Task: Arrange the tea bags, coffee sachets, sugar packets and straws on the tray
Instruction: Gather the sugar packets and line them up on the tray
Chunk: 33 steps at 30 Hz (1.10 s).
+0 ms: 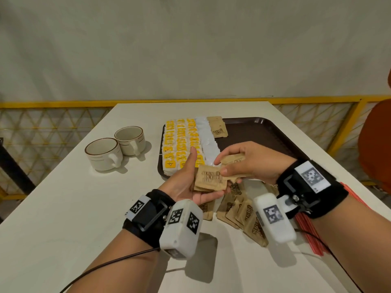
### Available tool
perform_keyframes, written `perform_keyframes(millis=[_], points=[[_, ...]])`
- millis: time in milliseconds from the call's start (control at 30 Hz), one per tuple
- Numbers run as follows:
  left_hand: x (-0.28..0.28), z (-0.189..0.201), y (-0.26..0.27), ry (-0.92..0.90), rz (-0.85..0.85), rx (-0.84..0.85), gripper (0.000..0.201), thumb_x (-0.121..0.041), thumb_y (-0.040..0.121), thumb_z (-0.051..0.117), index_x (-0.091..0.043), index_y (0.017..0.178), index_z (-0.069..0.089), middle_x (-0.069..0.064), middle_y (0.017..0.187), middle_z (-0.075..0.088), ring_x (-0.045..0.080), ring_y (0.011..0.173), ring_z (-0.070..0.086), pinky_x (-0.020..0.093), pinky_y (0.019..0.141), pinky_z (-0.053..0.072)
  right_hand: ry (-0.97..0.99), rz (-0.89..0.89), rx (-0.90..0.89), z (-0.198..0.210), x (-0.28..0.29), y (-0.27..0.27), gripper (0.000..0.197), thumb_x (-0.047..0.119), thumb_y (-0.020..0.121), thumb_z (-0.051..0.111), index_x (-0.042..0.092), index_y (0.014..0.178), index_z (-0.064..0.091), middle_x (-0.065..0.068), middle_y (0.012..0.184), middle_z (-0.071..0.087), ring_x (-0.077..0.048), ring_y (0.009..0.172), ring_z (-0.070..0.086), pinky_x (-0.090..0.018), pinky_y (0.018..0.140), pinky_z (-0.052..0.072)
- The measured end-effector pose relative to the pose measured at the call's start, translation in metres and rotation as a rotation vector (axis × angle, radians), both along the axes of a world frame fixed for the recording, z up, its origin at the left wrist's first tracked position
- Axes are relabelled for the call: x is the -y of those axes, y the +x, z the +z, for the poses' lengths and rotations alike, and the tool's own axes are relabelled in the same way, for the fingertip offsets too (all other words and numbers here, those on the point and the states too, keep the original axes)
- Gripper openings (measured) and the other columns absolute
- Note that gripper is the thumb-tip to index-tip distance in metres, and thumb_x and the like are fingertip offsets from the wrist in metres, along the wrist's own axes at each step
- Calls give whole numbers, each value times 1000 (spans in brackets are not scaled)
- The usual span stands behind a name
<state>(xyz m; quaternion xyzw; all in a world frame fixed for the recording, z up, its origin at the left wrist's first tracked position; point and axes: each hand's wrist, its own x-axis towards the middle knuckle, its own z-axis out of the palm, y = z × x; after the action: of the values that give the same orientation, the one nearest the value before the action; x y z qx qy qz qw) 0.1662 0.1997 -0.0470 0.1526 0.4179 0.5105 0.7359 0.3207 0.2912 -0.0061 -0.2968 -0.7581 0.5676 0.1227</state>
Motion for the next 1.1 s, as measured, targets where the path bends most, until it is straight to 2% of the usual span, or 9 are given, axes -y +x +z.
perform_keyframes(millis=[133,200,333,433,533,600,733,867,1100], points=[[2,0,1,29,-3,69,81,-66,73,49,6,108,63,30,101,66,36,78,70,37,67,58,81,-19,38,-3,-1,-6,32,0,85,65,15,113,64,-16,106,64,-36,93,66,-44,84,54],[3,1,0,41,63,106,75,-58,73,57,4,115,61,30,106,65,37,81,70,38,65,61,-82,-69,-57,-7,-5,-6,43,-8,88,54,16,124,56,-22,113,58,-36,96,63,-48,91,50],[2,2,1,80,176,143,47,-31,75,66,1,110,62,27,99,67,34,79,70,37,66,60,-324,-100,-232,-8,-8,4,55,-17,88,47,15,133,48,-7,89,70,-20,79,69,-36,79,56],[3,-2,2,138,163,97,38,-10,72,66,0,109,62,24,97,69,30,81,71,34,73,58,-294,-128,-283,-9,-7,8,59,-17,82,55,14,132,48,-10,97,70,-19,85,69,-36,83,55],[1,-4,3,159,170,44,32,-10,71,67,-5,102,65,19,96,69,26,78,70,29,68,59,-246,-162,-271,-10,-7,6,64,-13,71,67,11,127,52,-14,104,68,-19,86,69,-34,80,57],[0,-4,2,166,189,26,35,-12,71,68,-6,105,65,17,101,69,24,83,69,27,68,58,-228,-172,-257,-11,-6,3,60,-9,64,72,8,120,56,-11,93,71,-19,80,70,-33,75,59],[-2,-7,1,142,245,-5,42,-15,75,70,-6,116,62,17,111,66,25,89,66,25,59,58,-178,-184,-249,-15,-4,-3,35,-13,73,69,3,102,59,-8,77,71,-16,69,69,-29,67,59],[-3,-8,0,136,286,-47,25,-8,79,68,-5,104,64,18,102,69,22,78,68,22,56,57,-200,-172,-284,-17,-2,-5,11,-4,85,61,3,93,61,-12,82,70,-16,69,69,-20,56,56],[-3,-7,-2,144,305,-64,16,-2,83,64,-5,99,64,21,98,70,25,78,70,20,53,55,-139,-376,-296,-14,-10,4,19,18,97,52,10,108,65,-10,103,71,-18,82,66,-22,51,54]])
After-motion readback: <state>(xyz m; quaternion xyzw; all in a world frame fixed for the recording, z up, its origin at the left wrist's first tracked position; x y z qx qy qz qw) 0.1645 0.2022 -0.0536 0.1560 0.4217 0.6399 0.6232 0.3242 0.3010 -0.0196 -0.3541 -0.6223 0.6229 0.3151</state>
